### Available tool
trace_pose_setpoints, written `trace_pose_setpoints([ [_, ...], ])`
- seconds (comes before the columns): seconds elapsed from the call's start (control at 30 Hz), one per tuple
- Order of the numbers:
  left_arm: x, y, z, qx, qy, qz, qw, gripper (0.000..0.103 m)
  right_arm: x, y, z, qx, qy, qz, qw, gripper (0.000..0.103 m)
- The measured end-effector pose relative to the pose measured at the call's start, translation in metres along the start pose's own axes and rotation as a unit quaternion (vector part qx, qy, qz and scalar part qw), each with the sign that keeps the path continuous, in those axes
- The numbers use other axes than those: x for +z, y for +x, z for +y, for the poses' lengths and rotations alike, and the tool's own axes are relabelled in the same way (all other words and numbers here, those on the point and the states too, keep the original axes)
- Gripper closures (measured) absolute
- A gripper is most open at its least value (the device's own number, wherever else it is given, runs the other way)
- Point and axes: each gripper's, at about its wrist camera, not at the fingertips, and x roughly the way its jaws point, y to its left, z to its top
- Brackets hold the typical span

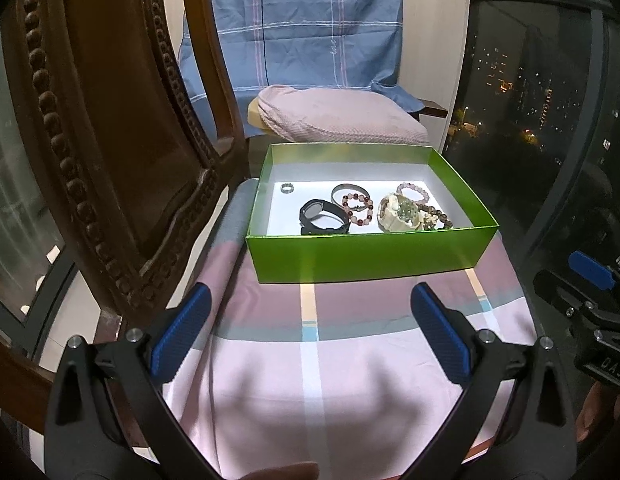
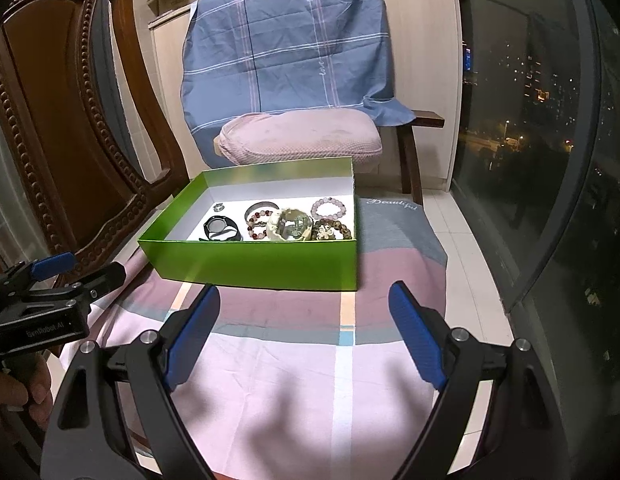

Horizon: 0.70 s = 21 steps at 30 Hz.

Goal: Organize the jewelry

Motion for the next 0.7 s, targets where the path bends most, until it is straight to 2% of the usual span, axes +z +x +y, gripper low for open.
trace_pose_setpoints([
  [0.7, 0.0004, 0.0006, -0.0006, -0.010, -0.004, 0.005, 0.9999, 0.004, 0.0009, 0.0019, -0.0010, -0.002, 0.000, -0.001, 1.000, 0.019],
])
